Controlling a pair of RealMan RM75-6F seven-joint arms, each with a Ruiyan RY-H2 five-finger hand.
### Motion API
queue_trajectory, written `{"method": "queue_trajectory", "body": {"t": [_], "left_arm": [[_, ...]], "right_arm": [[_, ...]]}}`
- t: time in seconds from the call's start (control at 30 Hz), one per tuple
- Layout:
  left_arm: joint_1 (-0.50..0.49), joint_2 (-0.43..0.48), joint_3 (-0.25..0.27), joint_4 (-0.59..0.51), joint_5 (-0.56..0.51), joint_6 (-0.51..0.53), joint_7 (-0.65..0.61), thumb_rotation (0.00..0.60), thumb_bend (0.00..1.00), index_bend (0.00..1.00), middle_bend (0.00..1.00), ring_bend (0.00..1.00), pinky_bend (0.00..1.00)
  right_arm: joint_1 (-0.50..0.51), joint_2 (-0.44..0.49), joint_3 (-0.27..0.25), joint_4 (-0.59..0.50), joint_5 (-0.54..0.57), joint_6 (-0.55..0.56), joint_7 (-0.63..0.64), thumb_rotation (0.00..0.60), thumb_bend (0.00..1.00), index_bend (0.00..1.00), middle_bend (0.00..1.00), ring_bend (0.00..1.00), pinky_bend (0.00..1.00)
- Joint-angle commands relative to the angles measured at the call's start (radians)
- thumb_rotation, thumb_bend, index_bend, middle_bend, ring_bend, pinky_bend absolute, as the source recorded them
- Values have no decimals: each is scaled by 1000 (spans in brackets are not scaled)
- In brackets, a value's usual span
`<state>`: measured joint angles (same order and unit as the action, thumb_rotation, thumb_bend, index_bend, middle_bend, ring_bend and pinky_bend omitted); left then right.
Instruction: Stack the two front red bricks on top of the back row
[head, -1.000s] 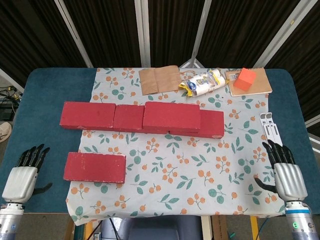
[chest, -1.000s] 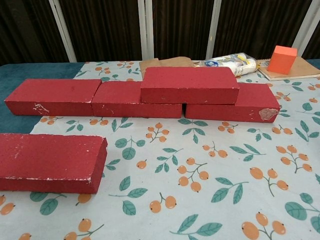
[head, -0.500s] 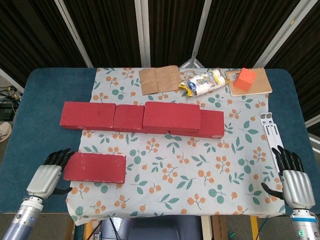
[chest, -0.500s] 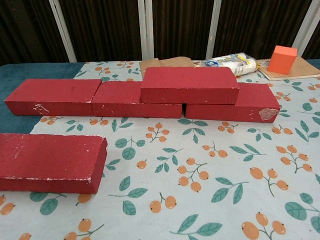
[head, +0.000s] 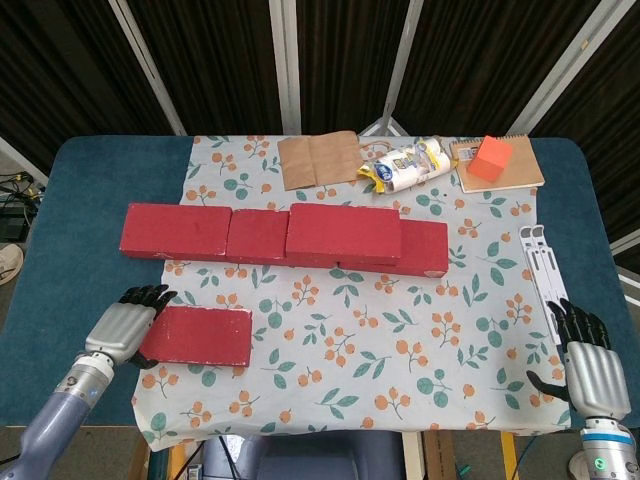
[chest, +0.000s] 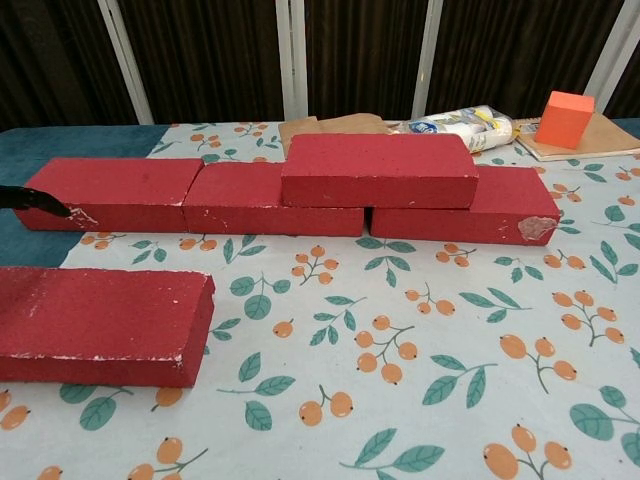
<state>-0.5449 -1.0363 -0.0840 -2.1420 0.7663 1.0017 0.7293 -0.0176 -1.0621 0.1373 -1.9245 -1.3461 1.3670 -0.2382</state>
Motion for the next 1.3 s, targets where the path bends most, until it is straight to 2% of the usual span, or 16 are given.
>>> {"method": "queue_trajectory", "body": {"t": [0.03, 0.33, 0.67, 1.0, 1.3], "left_arm": [[-76, -45, 2, 30, -81, -14, 57, 600, 0, 0, 0, 0, 0], [-137, -89, 45, 78, -108, -42, 58, 600, 0, 0, 0, 0, 0], [-140, -78, 98, 98, -36, -99, -42, 600, 0, 0, 0, 0, 0], [-113, -125, 147, 159, 86, -36, -69, 600, 0, 0, 0, 0, 0], [-104, -148, 159, 202, 103, -30, -110, 600, 0, 0, 0, 0, 0]], "right_arm": [[3, 1, -4, -3, 5, 3, -2, 600, 215, 0, 0, 1, 0], [14, 3, -15, -13, 35, 7, -20, 600, 214, 0, 0, 0, 0], [24, -1, -22, -18, 57, 23, -27, 600, 214, 0, 0, 1, 0], [32, -4, -27, -16, 68, 36, -16, 600, 214, 0, 0, 0, 0], [37, -3, -33, -20, 80, 43, -15, 600, 215, 0, 0, 0, 0]]}}
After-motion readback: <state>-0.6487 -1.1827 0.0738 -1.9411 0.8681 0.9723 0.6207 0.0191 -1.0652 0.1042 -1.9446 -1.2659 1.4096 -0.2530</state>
